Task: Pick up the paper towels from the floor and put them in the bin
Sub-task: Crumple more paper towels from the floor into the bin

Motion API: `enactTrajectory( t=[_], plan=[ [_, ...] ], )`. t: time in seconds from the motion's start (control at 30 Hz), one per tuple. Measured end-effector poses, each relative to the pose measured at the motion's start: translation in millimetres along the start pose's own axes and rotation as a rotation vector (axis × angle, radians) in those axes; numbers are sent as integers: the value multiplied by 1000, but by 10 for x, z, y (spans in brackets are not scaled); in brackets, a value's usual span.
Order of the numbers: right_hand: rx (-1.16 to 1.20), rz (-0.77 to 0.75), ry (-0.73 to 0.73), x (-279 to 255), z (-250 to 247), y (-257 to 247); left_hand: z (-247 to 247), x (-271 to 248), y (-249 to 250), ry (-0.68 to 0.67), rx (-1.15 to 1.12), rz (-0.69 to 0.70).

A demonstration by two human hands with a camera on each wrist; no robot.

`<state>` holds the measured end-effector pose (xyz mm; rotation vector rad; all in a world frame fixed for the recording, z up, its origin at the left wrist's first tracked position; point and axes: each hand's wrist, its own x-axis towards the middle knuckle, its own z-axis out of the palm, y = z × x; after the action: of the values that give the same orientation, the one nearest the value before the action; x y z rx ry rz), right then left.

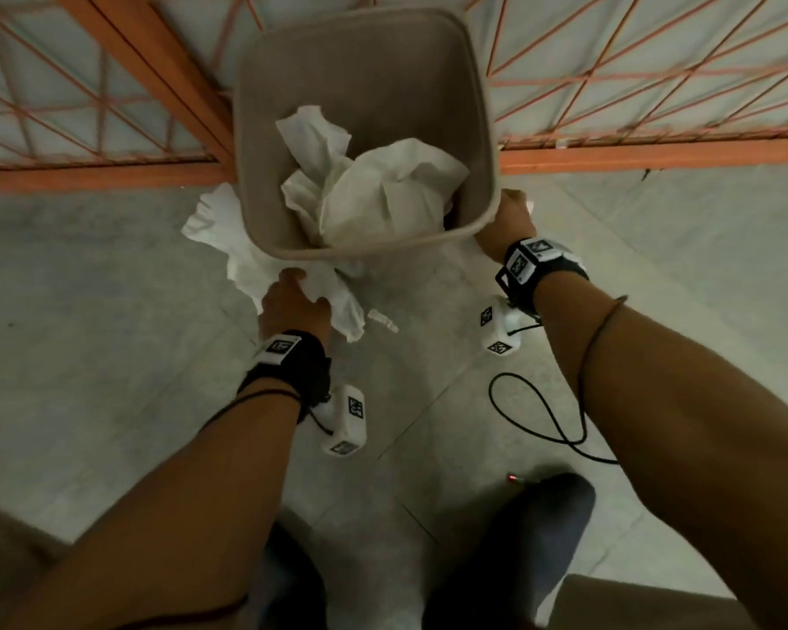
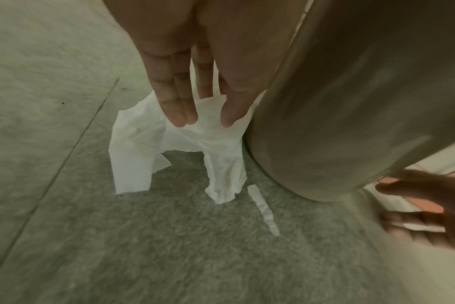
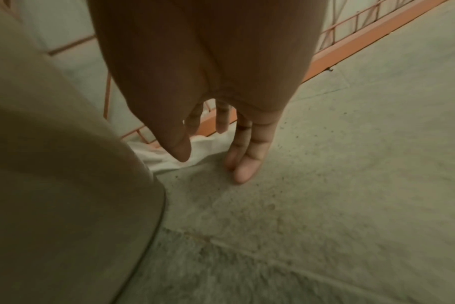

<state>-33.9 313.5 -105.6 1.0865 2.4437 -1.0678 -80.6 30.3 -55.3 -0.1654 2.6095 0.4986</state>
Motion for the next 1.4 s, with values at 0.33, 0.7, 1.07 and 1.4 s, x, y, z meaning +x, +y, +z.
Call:
enactTrajectory(
  t=[0.33, 0.7, 1.07, 1.4],
  plan=[
    [-36, 37, 168, -220, -51, -99, -57, -138, -183, 78, -69, 11],
    [557, 529, 176, -1258, -35, 355, -962, -891, 48, 38, -809, 35],
    [1137, 244, 492, -1988, -652, -522, -1961, -1130, 316, 75, -777, 499],
    [1199, -249, 358, -2373, -1342, -1884, -2043, -845, 1175, 46, -481, 800]
  ],
)
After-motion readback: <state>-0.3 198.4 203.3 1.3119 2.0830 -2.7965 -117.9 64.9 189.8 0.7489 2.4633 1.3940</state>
